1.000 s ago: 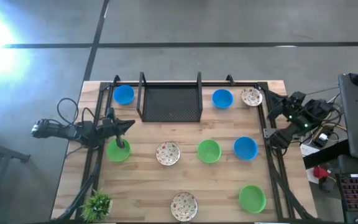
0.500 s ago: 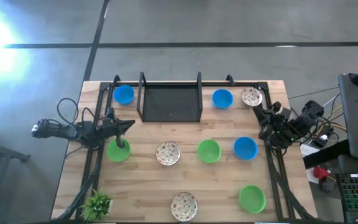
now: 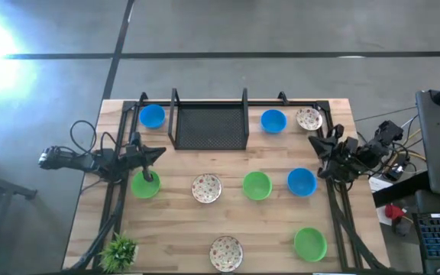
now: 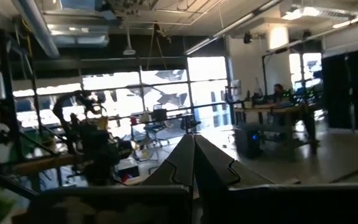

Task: Pick & Place Mini bowls
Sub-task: Put the top white bowl on the shelf

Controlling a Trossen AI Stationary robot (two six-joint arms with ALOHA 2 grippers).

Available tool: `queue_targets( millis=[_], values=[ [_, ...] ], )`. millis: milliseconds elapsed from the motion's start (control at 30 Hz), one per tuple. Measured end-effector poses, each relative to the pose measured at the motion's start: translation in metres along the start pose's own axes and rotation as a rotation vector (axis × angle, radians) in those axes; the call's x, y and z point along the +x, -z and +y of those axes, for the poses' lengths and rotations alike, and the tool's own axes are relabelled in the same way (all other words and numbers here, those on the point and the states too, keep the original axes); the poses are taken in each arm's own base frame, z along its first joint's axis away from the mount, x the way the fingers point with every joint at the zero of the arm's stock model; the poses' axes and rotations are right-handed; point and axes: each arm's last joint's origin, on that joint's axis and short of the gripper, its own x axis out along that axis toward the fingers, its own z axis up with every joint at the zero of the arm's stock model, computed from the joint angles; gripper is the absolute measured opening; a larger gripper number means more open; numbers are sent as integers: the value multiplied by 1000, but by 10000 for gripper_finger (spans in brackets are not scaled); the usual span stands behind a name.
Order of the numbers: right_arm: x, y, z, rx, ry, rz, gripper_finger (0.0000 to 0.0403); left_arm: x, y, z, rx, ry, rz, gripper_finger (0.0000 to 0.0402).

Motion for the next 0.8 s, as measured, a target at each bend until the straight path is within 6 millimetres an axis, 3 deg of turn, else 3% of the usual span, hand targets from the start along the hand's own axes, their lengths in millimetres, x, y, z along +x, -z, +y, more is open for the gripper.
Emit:
queue_targets(
  millis=[500, 800],
  values=[
    [42, -34, 8, -235, 312, 63, 8, 0, 0, 0, 0, 0, 0, 0],
    [72, -29, 10, -209, 361, 115, 8, 0, 0, 0, 0, 0, 0, 0]
  ],
)
